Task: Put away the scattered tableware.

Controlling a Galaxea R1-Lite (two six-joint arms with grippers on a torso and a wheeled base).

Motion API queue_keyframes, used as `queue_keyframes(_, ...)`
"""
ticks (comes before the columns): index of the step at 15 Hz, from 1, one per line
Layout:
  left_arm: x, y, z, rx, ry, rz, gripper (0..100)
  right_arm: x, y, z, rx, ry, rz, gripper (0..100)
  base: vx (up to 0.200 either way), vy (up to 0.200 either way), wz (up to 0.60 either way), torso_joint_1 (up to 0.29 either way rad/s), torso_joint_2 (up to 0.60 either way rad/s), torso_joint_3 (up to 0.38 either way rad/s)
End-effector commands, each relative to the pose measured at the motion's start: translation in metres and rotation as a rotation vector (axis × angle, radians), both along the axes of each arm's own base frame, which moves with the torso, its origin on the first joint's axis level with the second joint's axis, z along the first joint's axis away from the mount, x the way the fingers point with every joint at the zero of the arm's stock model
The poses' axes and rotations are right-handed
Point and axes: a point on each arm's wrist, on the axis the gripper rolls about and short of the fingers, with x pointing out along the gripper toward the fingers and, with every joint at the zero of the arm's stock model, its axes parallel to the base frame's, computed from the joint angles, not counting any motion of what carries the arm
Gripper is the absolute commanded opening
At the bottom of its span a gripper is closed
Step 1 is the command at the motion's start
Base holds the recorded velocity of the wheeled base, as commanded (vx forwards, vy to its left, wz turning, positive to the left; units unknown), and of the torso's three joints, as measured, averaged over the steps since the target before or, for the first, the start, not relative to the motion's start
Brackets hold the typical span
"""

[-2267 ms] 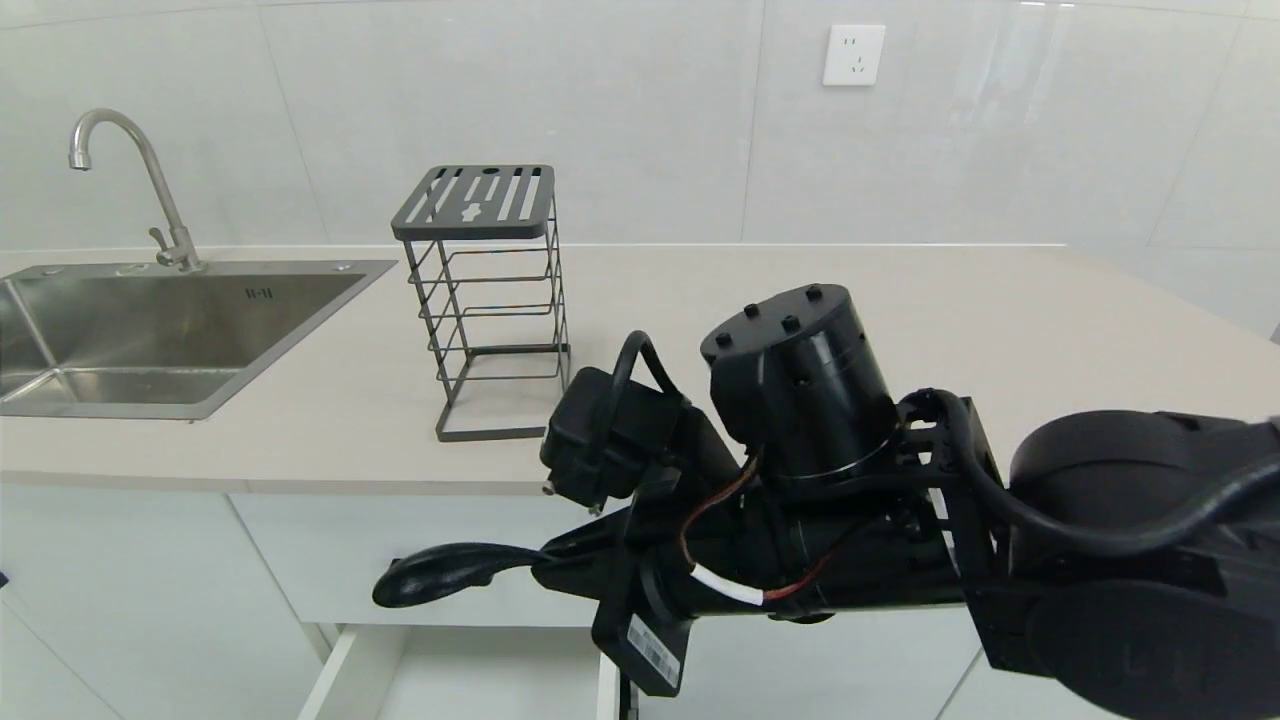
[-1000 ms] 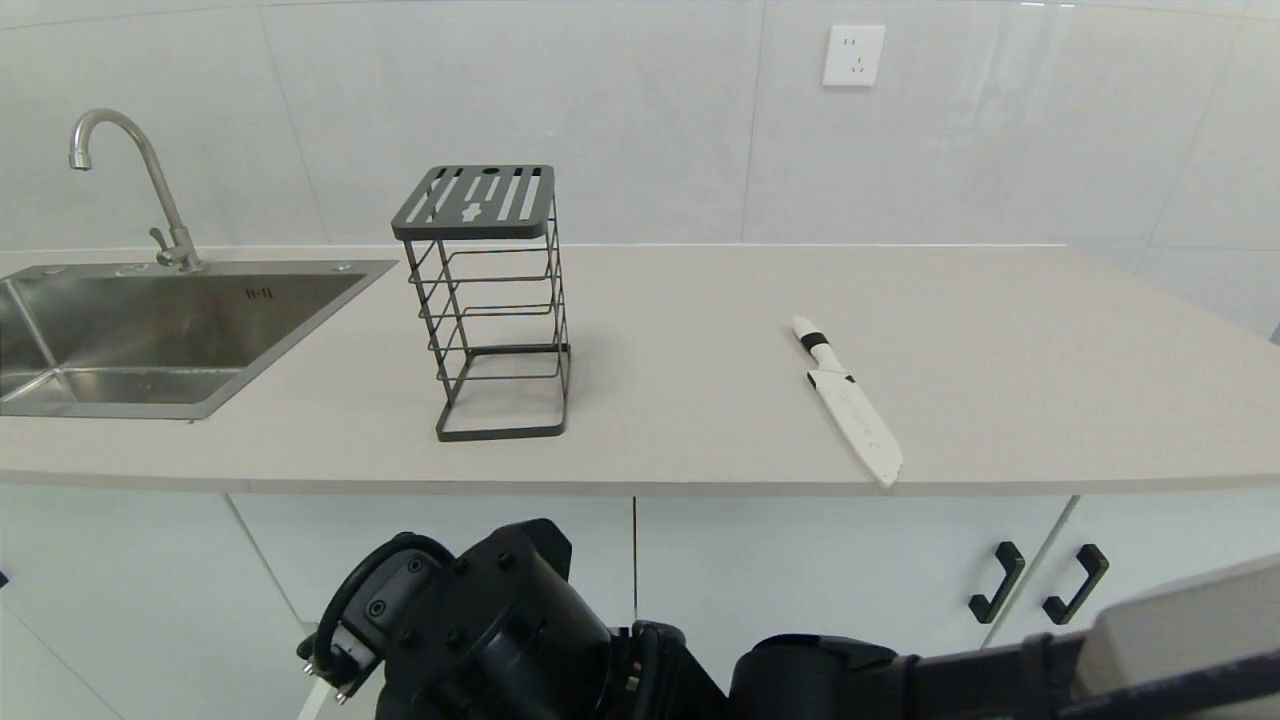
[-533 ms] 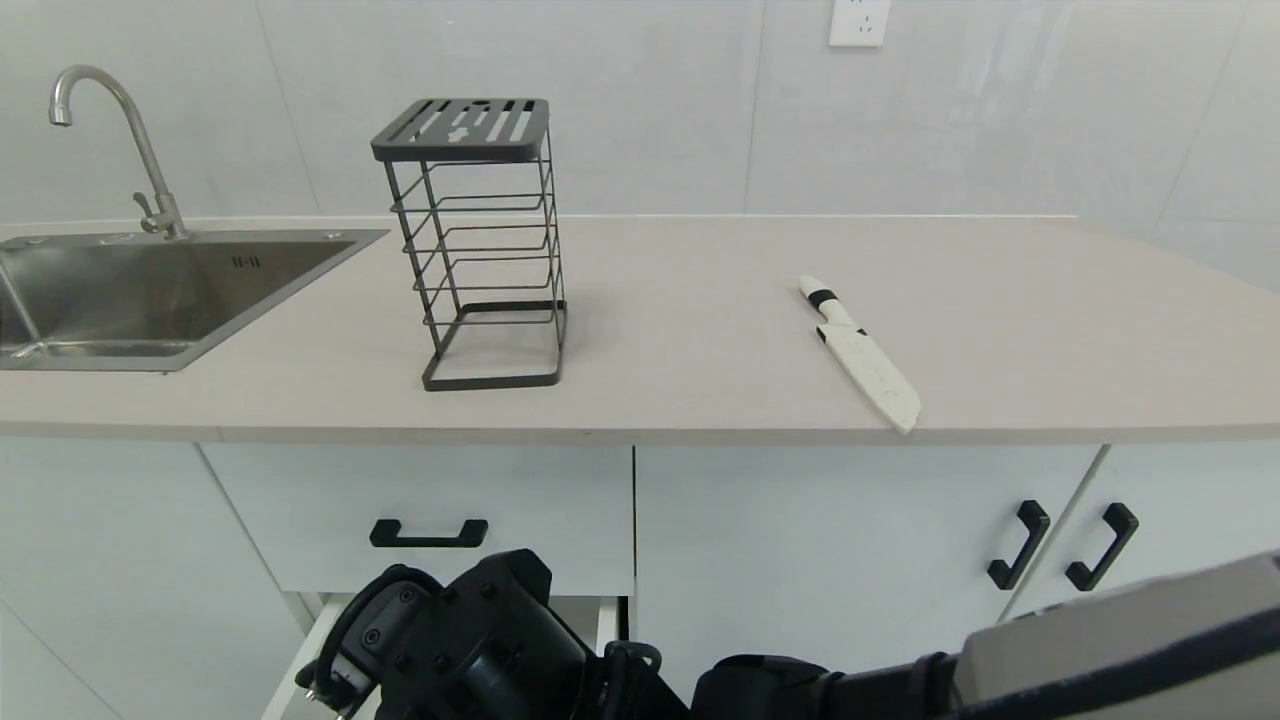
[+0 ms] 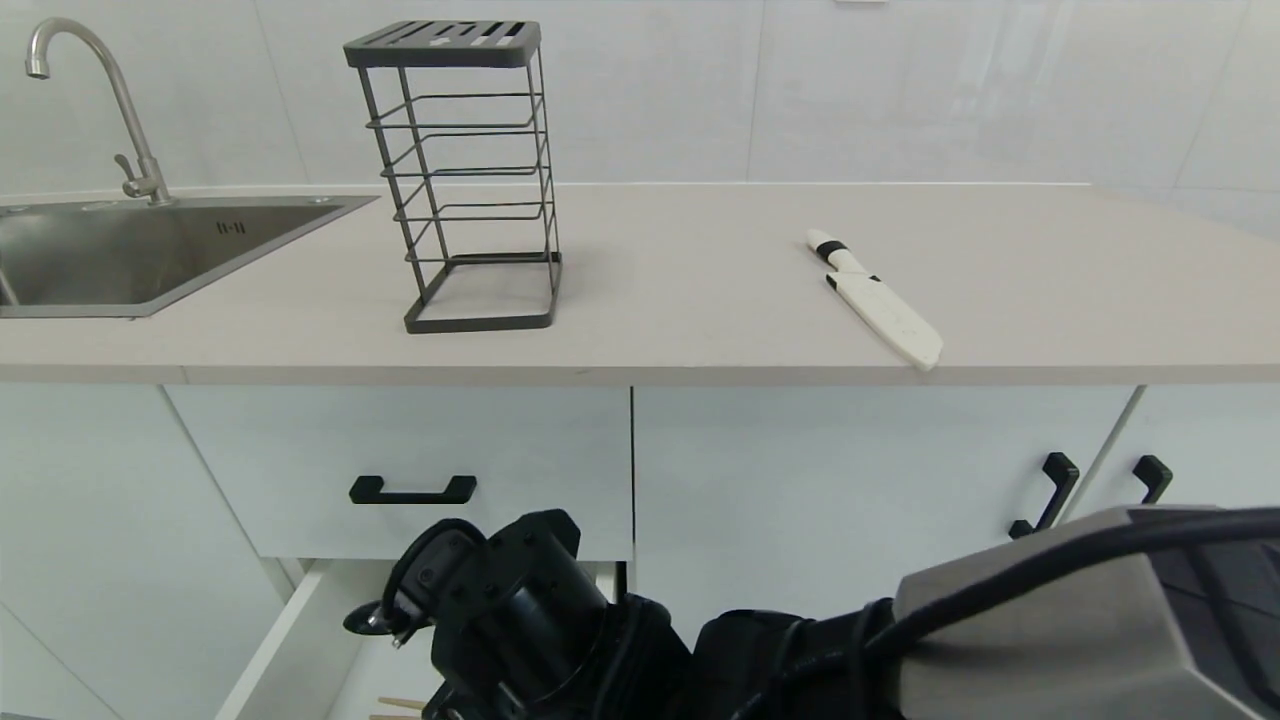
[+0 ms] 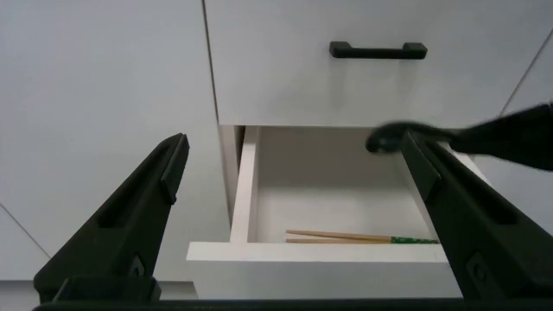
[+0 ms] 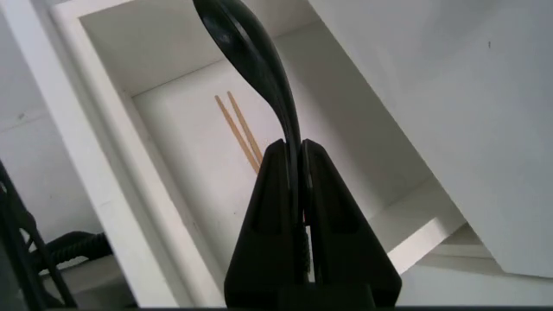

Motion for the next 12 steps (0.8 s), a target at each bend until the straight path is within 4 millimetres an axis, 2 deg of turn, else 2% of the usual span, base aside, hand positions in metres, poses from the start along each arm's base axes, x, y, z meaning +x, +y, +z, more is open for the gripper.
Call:
queue_keyframes(1,0.0,0.0,0.0,0.0,0.001,0.0,100,0.014,-0.001,-0.011,0.016,0.021,0.009,0,0.0,0.0,0.0,-0.017,0.09,0.09)
queue_keyframes(3,0.0,0.0,0.0,0.0,0.003,0.0,100,0.018,-0.002,-0.016,0.022,0.039,0.034,0,0.0,0.0,0.0,-0.004,0.03,0.023)
queue_keyframes(4,0.0,0.0,0.0,0.0,0.001,0.0,100,0.021,0.0,-0.036,0.002,0.09,0.071,0,0.0,0.0,0.0,0.0,0.0,0.0)
queue_keyframes(5,0.0,0.0,0.0,0.0,0.003,0.0,100,0.025,-0.001,-0.046,-0.009,0.1,0.071,0,0.0,0.0,0.0,0.0,0.0,0.0)
queue_keyframes(12,0.0,0.0,0.0,0.0,0.003,0.0,100,0.029,0.003,-0.074,-0.024,0.104,0.066,0,0.0,0.0,0.0,0.0,0.0,0.0)
